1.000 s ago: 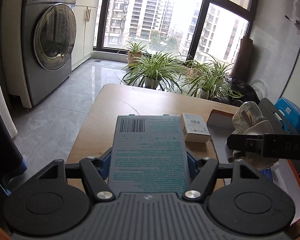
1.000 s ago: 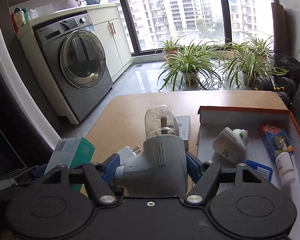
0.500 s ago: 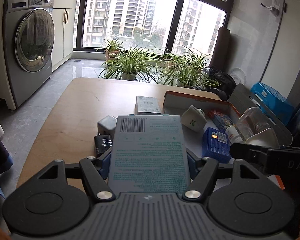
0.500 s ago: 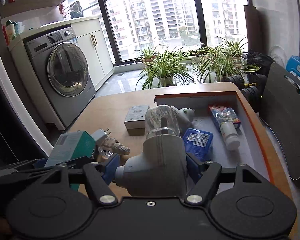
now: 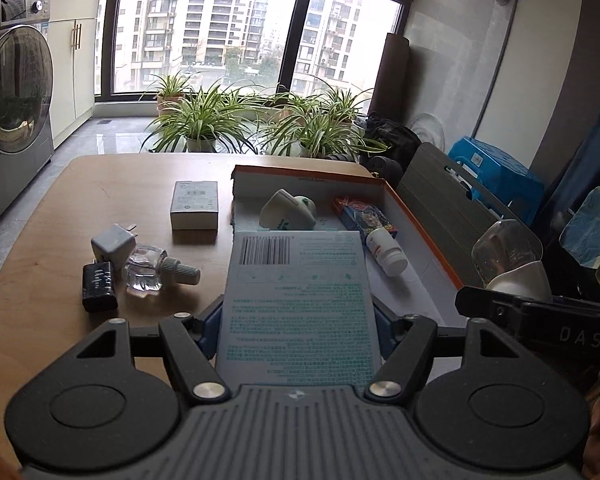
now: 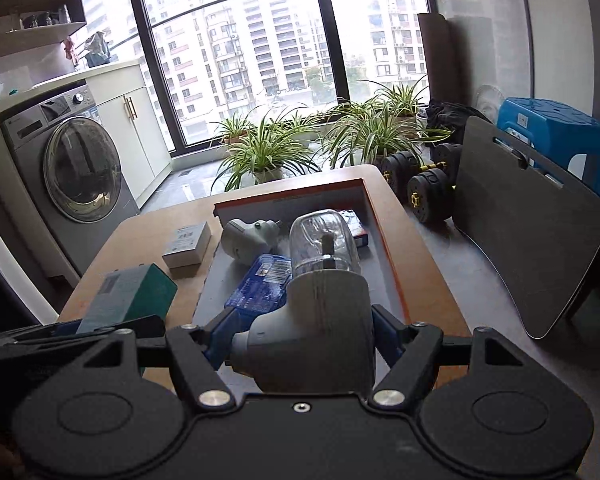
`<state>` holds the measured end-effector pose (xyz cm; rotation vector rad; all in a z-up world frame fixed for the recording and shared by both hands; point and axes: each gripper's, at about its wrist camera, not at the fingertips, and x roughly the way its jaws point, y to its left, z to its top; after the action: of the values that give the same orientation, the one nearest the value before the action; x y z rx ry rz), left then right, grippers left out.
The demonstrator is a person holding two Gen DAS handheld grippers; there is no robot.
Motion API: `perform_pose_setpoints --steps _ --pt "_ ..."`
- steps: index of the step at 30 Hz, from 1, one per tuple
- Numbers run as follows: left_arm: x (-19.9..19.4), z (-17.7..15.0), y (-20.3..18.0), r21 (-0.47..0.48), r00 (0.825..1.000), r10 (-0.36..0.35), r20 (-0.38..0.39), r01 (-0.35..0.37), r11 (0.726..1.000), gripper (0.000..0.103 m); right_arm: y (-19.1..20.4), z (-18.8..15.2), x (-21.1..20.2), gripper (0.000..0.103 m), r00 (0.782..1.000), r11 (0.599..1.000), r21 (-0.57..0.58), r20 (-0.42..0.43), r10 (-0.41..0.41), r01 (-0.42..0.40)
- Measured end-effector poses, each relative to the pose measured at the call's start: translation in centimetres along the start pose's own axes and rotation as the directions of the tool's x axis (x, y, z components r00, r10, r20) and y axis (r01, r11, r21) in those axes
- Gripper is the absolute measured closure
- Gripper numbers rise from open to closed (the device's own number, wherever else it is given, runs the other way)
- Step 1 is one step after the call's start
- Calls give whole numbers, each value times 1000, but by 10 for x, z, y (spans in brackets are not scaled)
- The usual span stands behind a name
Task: Organize rigid objects
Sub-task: 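Carry teal box in left gripper and heater in right gripper to the tray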
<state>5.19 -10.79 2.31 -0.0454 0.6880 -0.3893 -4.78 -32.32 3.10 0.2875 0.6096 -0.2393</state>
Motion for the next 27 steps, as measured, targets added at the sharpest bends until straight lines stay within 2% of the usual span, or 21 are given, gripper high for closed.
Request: perform_pose_setpoints --steps 6,27 --pt "6 -3 -14 36 1000 -12 -13 13 999 31 -7 -1 4 19 1000 1000 2 -6 -9 9" --pt "6 -8 -15 16 999 36 -32 -36 999 31 -1 -1 12 18 1000 999 -34 -24 5 -5"
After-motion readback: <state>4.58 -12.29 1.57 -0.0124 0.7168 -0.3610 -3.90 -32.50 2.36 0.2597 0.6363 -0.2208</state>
